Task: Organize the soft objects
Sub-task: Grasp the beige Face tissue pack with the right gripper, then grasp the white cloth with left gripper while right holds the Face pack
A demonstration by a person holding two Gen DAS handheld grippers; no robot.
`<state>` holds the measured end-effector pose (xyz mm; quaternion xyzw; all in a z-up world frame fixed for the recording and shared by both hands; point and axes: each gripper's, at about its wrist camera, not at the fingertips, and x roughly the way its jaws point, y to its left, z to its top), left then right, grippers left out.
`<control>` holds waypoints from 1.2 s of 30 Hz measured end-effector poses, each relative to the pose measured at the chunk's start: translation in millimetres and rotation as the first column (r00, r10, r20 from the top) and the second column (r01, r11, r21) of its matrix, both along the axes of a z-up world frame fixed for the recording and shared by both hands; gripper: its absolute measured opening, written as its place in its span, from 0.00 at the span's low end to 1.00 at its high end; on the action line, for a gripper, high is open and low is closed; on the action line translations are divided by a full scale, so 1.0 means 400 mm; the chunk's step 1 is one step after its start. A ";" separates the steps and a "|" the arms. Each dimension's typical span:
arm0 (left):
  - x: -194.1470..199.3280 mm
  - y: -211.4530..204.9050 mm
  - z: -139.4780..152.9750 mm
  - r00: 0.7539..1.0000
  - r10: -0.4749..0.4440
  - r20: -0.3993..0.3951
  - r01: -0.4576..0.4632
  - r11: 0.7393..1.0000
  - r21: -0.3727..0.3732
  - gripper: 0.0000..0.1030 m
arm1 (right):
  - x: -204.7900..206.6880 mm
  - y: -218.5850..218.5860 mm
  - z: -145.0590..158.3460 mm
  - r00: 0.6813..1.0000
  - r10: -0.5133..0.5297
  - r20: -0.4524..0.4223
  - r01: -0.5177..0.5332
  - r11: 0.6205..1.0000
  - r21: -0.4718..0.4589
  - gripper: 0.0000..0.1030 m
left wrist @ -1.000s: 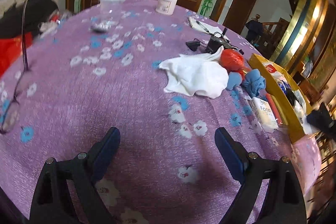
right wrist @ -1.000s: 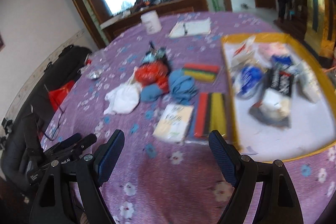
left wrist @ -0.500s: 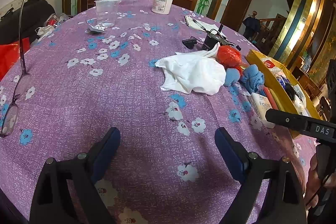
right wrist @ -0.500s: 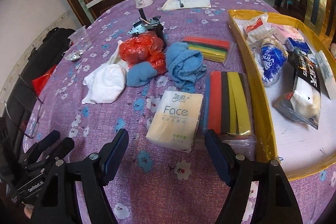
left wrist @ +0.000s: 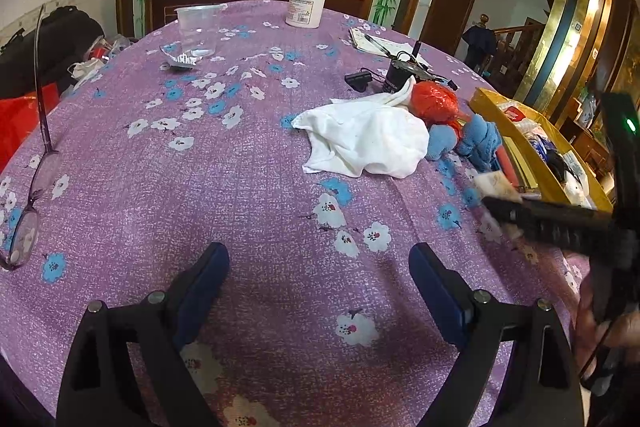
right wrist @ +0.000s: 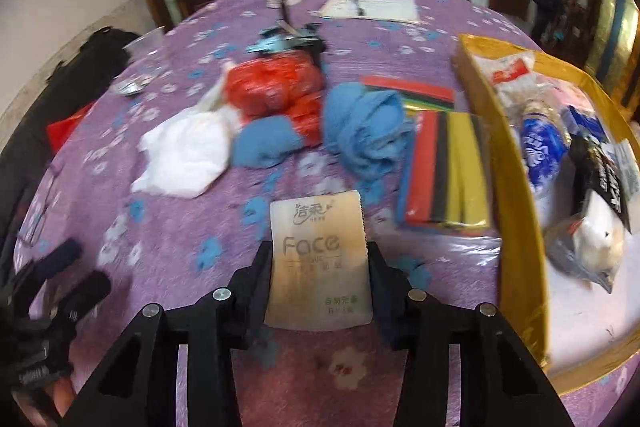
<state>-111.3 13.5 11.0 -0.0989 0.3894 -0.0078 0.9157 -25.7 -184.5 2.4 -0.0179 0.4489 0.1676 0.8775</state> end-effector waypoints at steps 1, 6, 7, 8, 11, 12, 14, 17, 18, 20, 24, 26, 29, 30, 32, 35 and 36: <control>0.003 0.002 -0.001 1.000 0.004 -0.008 -0.004 1.000 -0.006 0.88 | -0.007 -0.002 0.001 1.000 0.008 0.005 -0.008 1.000 0.011 0.46; 0.029 0.003 0.024 0.997 -0.040 -0.064 0.035 0.996 -0.076 0.88 | -0.007 -0.029 -0.004 1.000 0.004 -0.012 -0.003 0.995 0.100 0.46; 0.038 0.001 0.041 0.997 -0.047 -0.062 0.042 0.995 -0.088 0.88 | -0.007 -0.031 -0.005 1.000 0.003 -0.014 -0.002 0.994 0.110 0.46; 0.049 -0.001 0.056 0.997 -0.045 -0.063 0.039 0.996 -0.082 0.88 | -0.006 -0.034 -0.005 1.000 0.002 -0.016 0.000 0.993 0.120 0.46; 0.112 -0.009 0.089 0.997 -0.027 -0.074 0.024 0.999 -0.045 0.88 | -0.005 -0.034 -0.007 1.000 0.001 -0.019 0.001 0.991 0.136 0.47; 0.139 -0.007 0.092 0.997 -0.020 -0.076 0.016 0.999 -0.050 0.88 | -0.005 -0.034 -0.006 1.000 0.001 -0.020 0.002 0.990 0.142 0.47; 0.200 -0.007 0.080 0.993 -0.008 -0.116 0.001 0.999 -0.053 0.88 | -0.008 -0.037 -0.006 1.000 0.002 -0.022 0.002 0.989 0.149 0.47; 0.281 -0.010 0.040 0.984 -0.003 -0.181 -0.011 0.997 -0.080 0.88 | -0.008 -0.040 -0.006 1.000 0.003 -0.022 0.000 0.988 0.152 0.47; 0.303 -0.014 0.026 0.980 0.012 -0.196 -0.027 0.997 -0.073 0.88 | -0.007 -0.041 -0.006 1.000 0.004 -0.022 -0.001 0.988 0.153 0.47; 0.326 -0.022 0.003 0.976 0.016 -0.215 -0.031 0.997 -0.069 0.85 | -0.008 -0.043 -0.006 1.000 0.005 -0.024 -0.001 0.988 0.157 0.47; 0.274 -0.036 0.011 0.977 0.011 -0.215 -0.019 0.999 -0.037 0.15 | -0.006 -0.050 -0.006 1.000 0.005 -0.027 0.000 0.985 0.171 0.47; 0.232 -0.034 0.021 0.980 0.006 -0.198 -0.015 0.999 -0.044 0.13 | -0.007 -0.049 -0.006 1.000 0.005 -0.027 0.000 0.985 0.174 0.47; 0.153 -0.038 0.017 0.985 -0.016 -0.170 0.005 0.998 -0.064 0.13 | -0.010 -0.052 -0.006 1.000 0.004 -0.027 0.001 0.984 0.178 0.47; 0.135 -0.043 0.011 0.986 -0.025 -0.164 0.015 0.998 -0.062 0.13 | -0.011 -0.054 -0.006 1.000 0.005 -0.026 0.000 0.984 0.176 0.47; 0.115 -0.060 -0.001 0.988 -0.035 -0.153 0.031 0.999 -0.027 0.13 | -0.012 -0.052 -0.006 1.000 0.006 -0.024 -0.002 0.986 0.168 0.47; 0.110 -0.083 0.000 0.991 -0.037 -0.130 0.042 0.999 0.033 0.13 | -0.013 -0.049 -0.005 1.000 0.006 -0.023 -0.002 0.986 0.167 0.47; 0.107 -0.083 0.002 0.991 -0.043 -0.127 0.047 0.999 0.028 0.13 | -0.011 -0.049 -0.005 1.000 0.006 -0.023 -0.002 0.986 0.169 0.47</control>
